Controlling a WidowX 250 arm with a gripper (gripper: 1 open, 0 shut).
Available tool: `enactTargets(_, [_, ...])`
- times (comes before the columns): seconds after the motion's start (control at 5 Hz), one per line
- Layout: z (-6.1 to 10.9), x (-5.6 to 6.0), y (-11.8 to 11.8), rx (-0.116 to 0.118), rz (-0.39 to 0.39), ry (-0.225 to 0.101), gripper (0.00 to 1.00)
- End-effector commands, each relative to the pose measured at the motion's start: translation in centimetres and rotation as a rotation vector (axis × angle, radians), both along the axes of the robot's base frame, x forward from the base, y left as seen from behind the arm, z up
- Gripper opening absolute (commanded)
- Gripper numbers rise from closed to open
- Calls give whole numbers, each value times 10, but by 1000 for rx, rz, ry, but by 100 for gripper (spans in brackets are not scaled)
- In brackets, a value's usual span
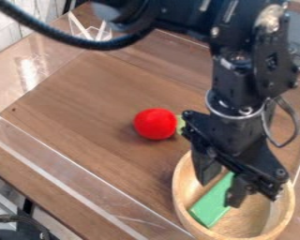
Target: Put the green block in the brown bowl
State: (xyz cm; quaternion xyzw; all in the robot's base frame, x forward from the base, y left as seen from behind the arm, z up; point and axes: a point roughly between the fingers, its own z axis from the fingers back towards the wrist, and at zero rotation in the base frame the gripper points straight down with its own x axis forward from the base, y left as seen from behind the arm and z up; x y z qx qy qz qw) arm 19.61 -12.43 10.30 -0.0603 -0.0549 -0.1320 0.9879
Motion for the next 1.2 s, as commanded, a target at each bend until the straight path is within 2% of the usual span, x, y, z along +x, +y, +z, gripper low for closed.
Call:
enactTargets(0.0, [18,8,-12,-27,8,-41,100])
enactTargets(0.2, [14,5,-13,-43,-46,-37,100])
enactTargets(0.4, [8,21,-6,-26,-32,-27,100])
enactTargets(0.6, [5,44,2,3,-17,-38,100])
enactTargets(0.8, [10,72,-12,31,-21,-56,100])
enactTargets(1.0, [10,94,-26,33,-21,-70,100])
